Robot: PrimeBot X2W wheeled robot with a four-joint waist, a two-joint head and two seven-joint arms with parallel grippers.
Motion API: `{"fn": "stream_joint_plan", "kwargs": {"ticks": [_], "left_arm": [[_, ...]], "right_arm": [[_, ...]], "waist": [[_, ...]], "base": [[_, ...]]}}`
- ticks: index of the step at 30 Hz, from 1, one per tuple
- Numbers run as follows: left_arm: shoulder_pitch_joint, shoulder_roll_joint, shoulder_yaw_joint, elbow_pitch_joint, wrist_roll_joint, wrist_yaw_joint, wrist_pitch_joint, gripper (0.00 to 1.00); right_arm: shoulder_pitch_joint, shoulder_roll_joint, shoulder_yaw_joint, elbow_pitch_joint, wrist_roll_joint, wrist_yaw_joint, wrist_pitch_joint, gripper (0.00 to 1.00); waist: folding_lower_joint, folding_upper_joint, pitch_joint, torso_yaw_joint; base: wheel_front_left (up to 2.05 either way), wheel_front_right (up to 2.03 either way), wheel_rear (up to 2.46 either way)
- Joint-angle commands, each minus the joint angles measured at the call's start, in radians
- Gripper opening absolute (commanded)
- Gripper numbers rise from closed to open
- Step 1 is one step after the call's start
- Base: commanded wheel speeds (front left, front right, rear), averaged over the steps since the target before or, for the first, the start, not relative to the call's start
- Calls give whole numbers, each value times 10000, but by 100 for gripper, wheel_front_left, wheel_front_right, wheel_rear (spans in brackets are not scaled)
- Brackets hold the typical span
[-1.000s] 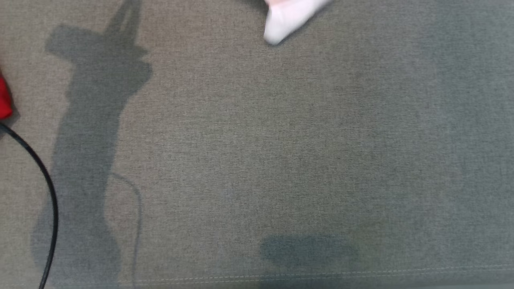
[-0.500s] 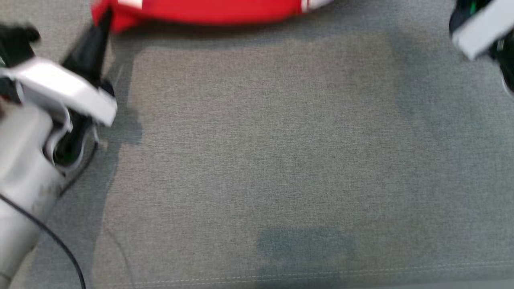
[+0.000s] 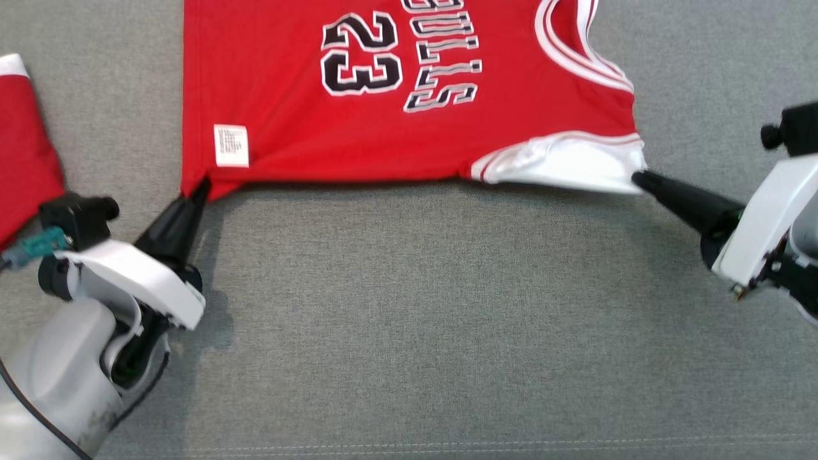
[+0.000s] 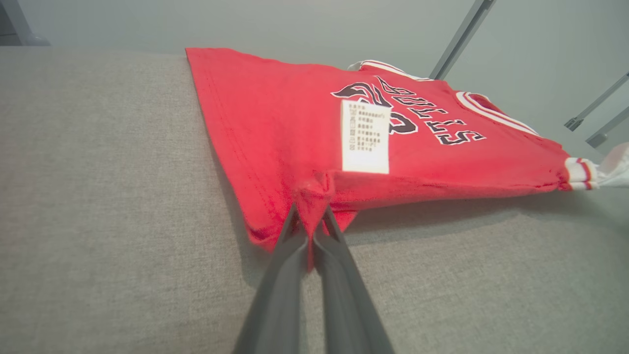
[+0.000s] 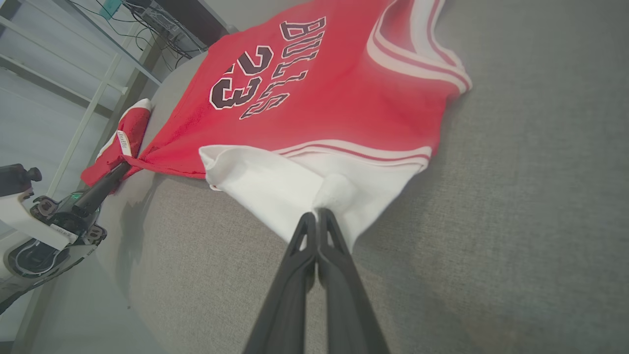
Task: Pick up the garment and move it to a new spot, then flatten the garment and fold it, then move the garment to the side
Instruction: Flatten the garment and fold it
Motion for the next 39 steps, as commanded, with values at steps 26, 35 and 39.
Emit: {"fn": "stream_joint_plan", "kwargs": {"ticks": [26, 35, 39], "left_arm": [[2994, -90, 1329, -370, 1598, -69, -49, 0], [3139, 293, 1020, 191, 1772, -69, -49, 0], [3178, 260, 934, 285, 1934, -69, -49, 0]], "right_arm": [[2816, -197, 899, -1219, -107, 2, -1354, 0], [3076, -218, 1142, -1056, -167, 2, -1315, 0], [3208, -138, 1261, -994, -172, 2, -1273, 0]], "waist": [[0, 0, -1988, -229], [0, 0, -2346, -192], [0, 0, -2391, -151]], "base": [[0, 0, 0], [0, 0, 0], [0, 0, 0]]}}
